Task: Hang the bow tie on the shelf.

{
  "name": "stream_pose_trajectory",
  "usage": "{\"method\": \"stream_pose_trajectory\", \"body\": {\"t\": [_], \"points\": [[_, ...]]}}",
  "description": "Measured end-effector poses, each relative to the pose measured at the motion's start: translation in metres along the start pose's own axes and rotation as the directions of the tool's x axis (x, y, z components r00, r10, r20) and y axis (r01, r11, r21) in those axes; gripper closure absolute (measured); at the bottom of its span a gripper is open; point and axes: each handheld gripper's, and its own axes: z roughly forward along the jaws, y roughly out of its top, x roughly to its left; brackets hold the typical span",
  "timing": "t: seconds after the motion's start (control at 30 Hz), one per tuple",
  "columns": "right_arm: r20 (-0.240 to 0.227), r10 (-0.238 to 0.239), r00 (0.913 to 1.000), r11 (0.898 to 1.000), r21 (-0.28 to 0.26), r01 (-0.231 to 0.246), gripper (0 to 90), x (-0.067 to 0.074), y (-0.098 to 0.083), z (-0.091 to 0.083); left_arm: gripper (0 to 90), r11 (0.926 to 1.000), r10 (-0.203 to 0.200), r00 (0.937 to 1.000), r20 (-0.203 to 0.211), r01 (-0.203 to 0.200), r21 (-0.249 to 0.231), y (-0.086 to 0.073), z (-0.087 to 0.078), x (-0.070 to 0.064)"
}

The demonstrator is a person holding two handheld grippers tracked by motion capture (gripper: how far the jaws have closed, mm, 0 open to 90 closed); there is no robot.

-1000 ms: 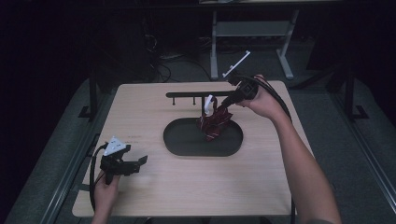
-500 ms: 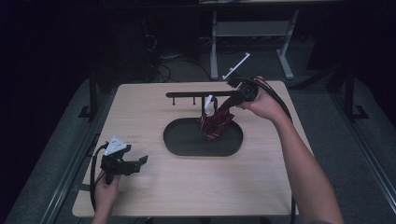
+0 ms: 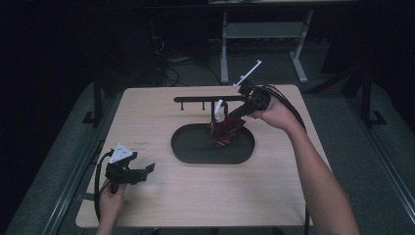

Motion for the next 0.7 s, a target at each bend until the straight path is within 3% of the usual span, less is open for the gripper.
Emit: {"method": "stream_pose_trajectory", "body": {"t": [0.7], "points": [[-0.014,0.004,0.9999,1.0,0.001,-0.004,73.1,0.005,-0.0099,0.0033,16.3,0.9999,-0.008,1.0,-0.001,0.008,-0.014,-0.0004,-0.0007,-0.0004]]}}
